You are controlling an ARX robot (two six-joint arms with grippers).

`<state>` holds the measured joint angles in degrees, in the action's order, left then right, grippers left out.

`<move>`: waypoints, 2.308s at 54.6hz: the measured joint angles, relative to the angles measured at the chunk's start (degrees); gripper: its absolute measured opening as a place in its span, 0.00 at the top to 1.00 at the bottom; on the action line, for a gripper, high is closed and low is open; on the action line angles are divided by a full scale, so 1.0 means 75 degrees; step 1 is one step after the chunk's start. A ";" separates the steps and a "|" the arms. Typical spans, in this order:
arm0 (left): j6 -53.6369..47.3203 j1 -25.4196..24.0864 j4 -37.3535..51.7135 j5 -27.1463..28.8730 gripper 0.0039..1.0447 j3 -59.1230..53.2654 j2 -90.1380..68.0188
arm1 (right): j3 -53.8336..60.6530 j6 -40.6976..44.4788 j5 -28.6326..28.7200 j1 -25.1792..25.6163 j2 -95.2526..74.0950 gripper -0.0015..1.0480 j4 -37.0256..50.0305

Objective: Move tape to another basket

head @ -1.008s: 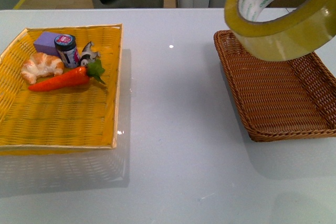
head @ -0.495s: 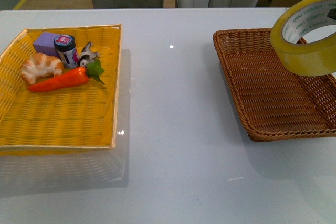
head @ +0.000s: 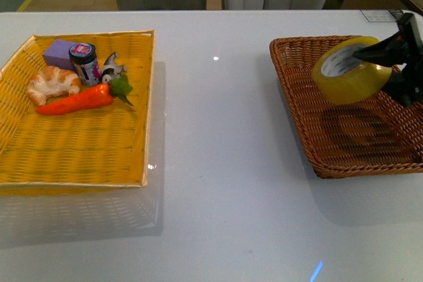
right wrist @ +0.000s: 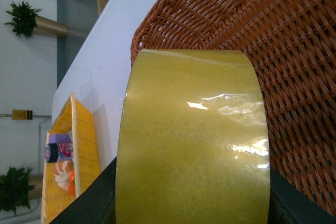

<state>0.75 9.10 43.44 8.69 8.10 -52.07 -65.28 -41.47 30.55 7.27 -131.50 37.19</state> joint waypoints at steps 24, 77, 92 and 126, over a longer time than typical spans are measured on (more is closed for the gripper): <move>-0.0017 -0.1169 -0.0851 -0.1081 0.99 -0.0868 0.1836 | -0.1661 -0.0417 -0.0428 -0.0326 -0.1236 0.56 -0.0644; -0.0020 -0.1183 -0.4418 -0.1160 0.99 -0.0973 0.5569 | 0.5383 0.4421 -0.2597 0.0545 0.5278 0.44 0.4057; -0.0020 -0.1183 -0.5794 -0.1157 0.99 -0.0970 0.6816 | 0.6985 0.5365 -0.3153 -0.0006 0.7000 0.92 0.3780; -0.0020 -0.1186 -0.5794 -0.1157 0.99 -0.0970 0.6825 | 0.8472 0.5482 -0.4057 -0.0935 1.1028 0.98 0.1198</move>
<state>0.60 0.21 -0.01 0.01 0.82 -0.89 -1.74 -0.36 0.12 0.25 -48.80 46.17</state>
